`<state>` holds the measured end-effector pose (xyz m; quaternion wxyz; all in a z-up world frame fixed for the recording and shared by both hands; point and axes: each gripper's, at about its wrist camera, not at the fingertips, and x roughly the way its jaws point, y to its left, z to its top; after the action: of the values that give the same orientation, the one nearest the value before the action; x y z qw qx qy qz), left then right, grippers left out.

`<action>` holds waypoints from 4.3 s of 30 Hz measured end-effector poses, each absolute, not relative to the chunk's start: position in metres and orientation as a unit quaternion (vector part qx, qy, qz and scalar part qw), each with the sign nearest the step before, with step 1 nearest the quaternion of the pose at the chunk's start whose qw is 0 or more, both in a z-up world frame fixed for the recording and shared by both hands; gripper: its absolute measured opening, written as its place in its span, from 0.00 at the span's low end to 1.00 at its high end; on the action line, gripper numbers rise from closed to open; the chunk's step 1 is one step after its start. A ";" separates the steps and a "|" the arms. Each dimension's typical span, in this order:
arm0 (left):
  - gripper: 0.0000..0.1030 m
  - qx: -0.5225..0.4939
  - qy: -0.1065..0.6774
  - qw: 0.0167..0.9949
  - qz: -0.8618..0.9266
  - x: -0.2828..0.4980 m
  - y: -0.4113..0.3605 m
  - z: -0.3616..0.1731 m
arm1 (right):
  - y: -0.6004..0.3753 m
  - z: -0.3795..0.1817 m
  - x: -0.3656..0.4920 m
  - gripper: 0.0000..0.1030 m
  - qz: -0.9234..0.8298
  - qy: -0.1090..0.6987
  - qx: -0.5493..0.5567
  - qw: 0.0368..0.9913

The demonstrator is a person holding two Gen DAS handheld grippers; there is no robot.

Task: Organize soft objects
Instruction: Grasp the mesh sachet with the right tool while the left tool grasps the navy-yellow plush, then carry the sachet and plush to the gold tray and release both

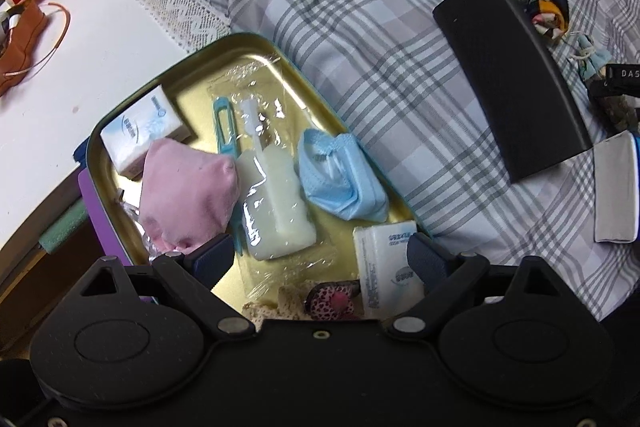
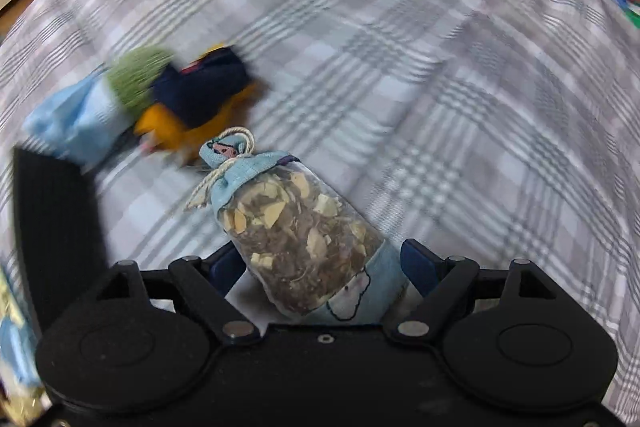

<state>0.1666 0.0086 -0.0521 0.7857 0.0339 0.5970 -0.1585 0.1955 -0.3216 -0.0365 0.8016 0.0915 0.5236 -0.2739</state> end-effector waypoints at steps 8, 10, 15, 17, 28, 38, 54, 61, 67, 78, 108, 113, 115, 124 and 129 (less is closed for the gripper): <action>0.87 0.042 0.585 0.792 -0.168 0.184 -0.021 -0.024 | -0.369 -0.040 0.174 0.78 -0.358 0.487 0.155 0.781; 0.87 0.046 0.581 0.793 -0.178 0.192 -0.036 -0.013 | -0.381 -0.041 0.168 0.77 -0.371 0.479 0.167 0.778; 0.87 0.064 0.551 0.807 -0.202 0.215 -0.087 0.026 | -0.403 -0.041 0.154 0.78 -0.386 0.464 0.204 0.771; 0.87 0.072 0.538 0.812 -0.215 0.225 -0.112 0.041 | -0.412 -0.043 0.152 0.78 -0.389 0.459 0.220 0.768; 0.88 0.088 0.584 0.766 -0.254 0.274 -0.253 0.016 | -0.423 -0.045 0.141 0.79 -0.393 0.440 0.240 0.771; 0.88 0.084 0.634 0.739 -0.213 0.307 -0.299 -0.044 | -0.421 -0.044 0.137 0.79 -0.388 0.433 0.247 0.775; 0.19 0.091 0.639 0.712 -0.276 0.294 -0.329 -0.043 | -0.424 -0.045 0.137 0.81 -0.381 0.434 0.251 0.777; 0.38 0.088 0.634 0.718 -0.273 0.289 -0.322 -0.030 | -0.427 -0.038 0.126 0.55 -0.383 0.427 0.247 0.781; 0.76 0.101 0.575 0.774 -0.247 0.292 -0.321 -0.014 | -0.434 -0.034 0.117 0.55 -0.397 0.410 0.266 0.777; 0.78 0.106 0.598 0.767 -0.210 0.326 -0.352 -0.049 | -0.439 -0.028 0.109 0.55 -0.422 0.383 0.255 0.781; 0.41 0.098 0.581 0.752 -0.297 0.190 -0.166 0.073 | -0.434 0.009 0.062 0.55 -0.429 0.298 0.248 0.816; 0.41 0.092 0.575 0.769 -0.265 0.169 -0.110 0.075 | -0.413 0.041 0.030 0.55 -0.406 0.311 0.212 0.833; 0.41 0.088 0.576 0.772 -0.253 0.162 -0.091 0.072 | -0.405 0.057 0.015 0.55 -0.393 0.314 0.203 0.840; 0.41 0.041 0.589 0.780 -0.210 0.145 -0.014 0.055 | -0.340 0.097 -0.035 0.55 -0.287 0.357 0.160 0.875; 0.41 0.012 0.583 0.792 -0.178 0.150 0.023 0.054 | -0.291 0.091 -0.040 0.55 -0.187 0.397 0.175 0.881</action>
<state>0.1495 0.0227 0.0542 0.7925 0.0122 0.5831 -0.1782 -0.0401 -0.2905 0.0908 0.8812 0.1750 0.3973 -0.1871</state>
